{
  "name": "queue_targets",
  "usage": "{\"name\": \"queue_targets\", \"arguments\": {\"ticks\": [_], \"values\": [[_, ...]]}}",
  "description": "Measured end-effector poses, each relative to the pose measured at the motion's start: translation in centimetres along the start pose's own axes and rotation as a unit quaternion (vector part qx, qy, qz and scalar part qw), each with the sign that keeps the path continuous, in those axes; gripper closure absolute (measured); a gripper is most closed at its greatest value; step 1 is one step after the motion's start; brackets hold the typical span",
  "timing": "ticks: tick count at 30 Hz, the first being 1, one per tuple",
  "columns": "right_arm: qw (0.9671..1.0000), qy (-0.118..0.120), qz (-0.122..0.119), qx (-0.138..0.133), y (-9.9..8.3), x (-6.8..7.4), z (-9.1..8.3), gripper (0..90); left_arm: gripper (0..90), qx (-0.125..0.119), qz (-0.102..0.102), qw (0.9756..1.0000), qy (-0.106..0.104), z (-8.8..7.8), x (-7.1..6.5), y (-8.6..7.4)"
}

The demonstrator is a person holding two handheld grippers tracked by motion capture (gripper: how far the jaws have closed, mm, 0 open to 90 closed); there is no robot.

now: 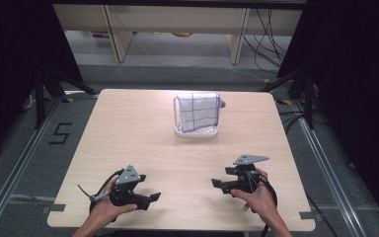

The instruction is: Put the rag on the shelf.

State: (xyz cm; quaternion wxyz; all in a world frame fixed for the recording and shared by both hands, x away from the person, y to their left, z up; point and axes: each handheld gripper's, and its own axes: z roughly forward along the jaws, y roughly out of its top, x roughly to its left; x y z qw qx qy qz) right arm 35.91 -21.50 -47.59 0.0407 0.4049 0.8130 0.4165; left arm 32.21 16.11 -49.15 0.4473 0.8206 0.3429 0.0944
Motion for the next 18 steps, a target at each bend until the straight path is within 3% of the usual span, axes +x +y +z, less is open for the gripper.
{"name": "queue_targets", "arguments": {"ticks": [1, 2, 8, 9, 11, 12, 13, 18], "values": [[0.9999, -0.012, 0.0, 0.0, -0.1, 0.1, -0.1, 23.9, 15.1, 0.009, 0.005, 0.9999, 0.002, -0.2, -0.1, -0.1], [0.9999, -0.013, 0.0, 0.002, -0.5, 0.2, -0.2, 23.8, 15.1, 0.001, -0.002, 1.0, -0.003, -0.1, -0.3, -0.4], [0.9999, -0.005, -0.002, 0.014, -1.3, 0.4, -0.1, 23.8, 15.1, 0.018, -0.014, 0.9997, -0.008, -0.2, -0.7, -1.4], [0.9996, -0.014, -0.007, 0.022, -1.7, 0.7, -0.3, 23.8, 15.2, 0.032, -0.004, 0.9995, -0.007, -0.5, -0.6, -1.5], [0.9996, -0.01, -0.008, 0.027, -1.9, 0.9, -0.3, 23.7, 15.2, 0.022, -0.013, 0.9996, -0.006, -0.4, -0.7, -1.7], [0.9993, -0.012, -0.014, 0.031, -2.3, 1.1, -0.5, 23.2, 15.2, 0.035, -0.004, 0.9994, 0.001, -0.8, -0.4, -1.9], [0.9991, -0.023, -0.015, 0.033, -2.5, 1.3, -0.6, 23.1, 15.2, 0.029, -0.011, 0.9995, 0.002, -0.9, -0.6, -2.1], [0.9988, -0.024, -0.021, 0.038, -3.5, 1.7, -1.0, 22.7, 15.2, 0.044, -0.008, 0.999, 0.008, -1.2, -0.5, -2.6]]}}
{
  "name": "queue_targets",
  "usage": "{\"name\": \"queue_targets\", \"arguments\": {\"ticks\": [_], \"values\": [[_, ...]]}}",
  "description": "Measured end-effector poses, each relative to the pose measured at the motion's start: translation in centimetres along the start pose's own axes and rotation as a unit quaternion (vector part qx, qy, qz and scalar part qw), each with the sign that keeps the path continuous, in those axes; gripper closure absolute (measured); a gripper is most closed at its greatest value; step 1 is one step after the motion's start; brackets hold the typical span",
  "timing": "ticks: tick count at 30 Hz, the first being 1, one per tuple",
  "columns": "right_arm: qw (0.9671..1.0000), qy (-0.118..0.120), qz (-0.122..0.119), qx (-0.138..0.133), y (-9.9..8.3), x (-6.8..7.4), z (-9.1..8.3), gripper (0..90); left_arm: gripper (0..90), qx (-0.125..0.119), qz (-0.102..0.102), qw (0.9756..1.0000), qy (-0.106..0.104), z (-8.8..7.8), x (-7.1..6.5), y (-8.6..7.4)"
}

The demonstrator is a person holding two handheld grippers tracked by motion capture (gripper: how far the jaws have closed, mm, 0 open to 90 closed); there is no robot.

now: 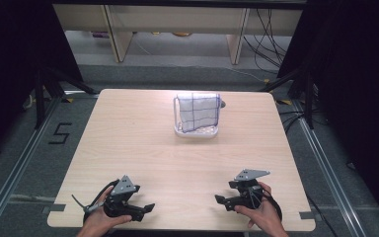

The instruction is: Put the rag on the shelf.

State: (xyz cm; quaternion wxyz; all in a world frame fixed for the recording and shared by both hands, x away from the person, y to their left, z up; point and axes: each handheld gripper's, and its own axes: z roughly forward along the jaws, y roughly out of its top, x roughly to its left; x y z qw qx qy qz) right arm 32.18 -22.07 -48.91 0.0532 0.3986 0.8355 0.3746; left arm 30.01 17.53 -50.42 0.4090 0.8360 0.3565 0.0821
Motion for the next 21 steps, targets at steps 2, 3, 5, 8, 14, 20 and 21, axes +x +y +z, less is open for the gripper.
{"name": "queue_targets", "arguments": {"ticks": [2, 3, 5, 8, 14, 20, 21], "values": [[1.0, -0.001, -0.002, 0.005, -0.4, 0.2, -0.2, 22.8, 15.2, -0.001, 0.001, 1.0, 0.001, 0.0, 0.0, -0.1], [0.9999, -0.006, -0.011, 0.005, -0.7, 0.4, -0.2, 22.7, 15.2, -0.01, -0.011, 0.9999, 0.003, 0.1, -0.2, -0.1], [0.9998, -0.005, -0.016, 0.005, -0.8, 0.4, -0.2, 22.6, 15.2, 0.001, 0.0, 1.0, 0.007, 0.1, 0.0, -0.1], [0.9997, -0.009, -0.019, 0.011, -1.2, 0.5, -0.1, 22.1, 15.2, 0.003, -0.005, 0.9999, 0.009, 0.2, 0.1, -0.2], [0.9995, -0.007, -0.028, 0.011, -1.3, 0.6, -0.1, 21.8, 15.2, 0.003, -0.005, 1.0, 0.005, 0.2, 0.2, -0.2], [0.9995, -0.002, -0.028, 0.013, -1.3, 0.8, 0.0, 21.6, 15.2, 0.008, -0.009, 0.9999, 0.01, 0.2, 0.5, -0.3], [0.9995, -0.003, -0.029, 0.013, -1.3, 0.7, 0.1, 21.4, 15.2, 0.006, -0.018, 0.9997, 0.013, 0.3, 0.5, -0.3]]}}
